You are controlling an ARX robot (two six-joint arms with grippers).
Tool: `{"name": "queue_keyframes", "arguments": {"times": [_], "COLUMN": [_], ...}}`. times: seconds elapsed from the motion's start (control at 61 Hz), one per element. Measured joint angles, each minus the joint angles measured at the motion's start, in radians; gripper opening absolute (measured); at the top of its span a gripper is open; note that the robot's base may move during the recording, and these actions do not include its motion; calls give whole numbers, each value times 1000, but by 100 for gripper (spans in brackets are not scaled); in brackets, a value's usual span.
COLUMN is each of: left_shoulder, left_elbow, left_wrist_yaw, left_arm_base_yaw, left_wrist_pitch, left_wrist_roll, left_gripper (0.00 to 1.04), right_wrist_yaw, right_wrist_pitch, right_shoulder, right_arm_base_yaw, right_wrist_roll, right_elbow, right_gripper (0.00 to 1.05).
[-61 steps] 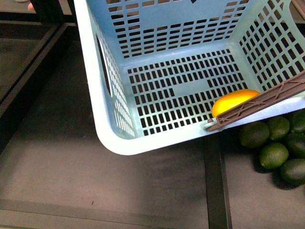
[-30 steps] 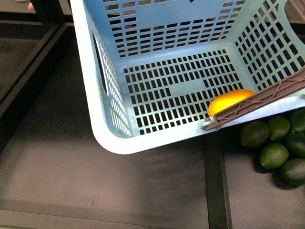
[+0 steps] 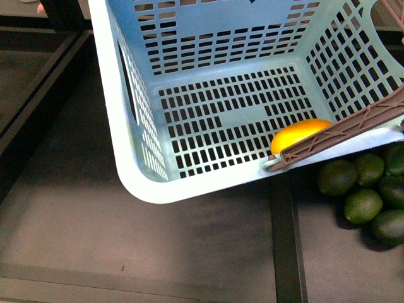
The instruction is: Pick mango and avocado into basket
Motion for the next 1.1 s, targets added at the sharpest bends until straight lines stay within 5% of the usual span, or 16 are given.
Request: {"name": "queue_keyframes", "arguments": {"times": [1.017, 1.099], "left_shoulder": [0, 0], "left_elbow": [0, 0], "left_wrist_yaw": [0, 0], "left_arm_base_yaw": [0, 0], "left_wrist_pitch": [0, 0], "left_wrist_roll": [0, 0], "left_gripper": [26, 26], "right_wrist_yaw": [52, 47], "right_wrist_pitch": [-28, -27], "right_shoulder": [132, 134], "right_arm_base_yaw": [100, 100], "right_wrist_roll": [21, 20], "right_elbow": [167, 167], "right_gripper": [96, 88]}}
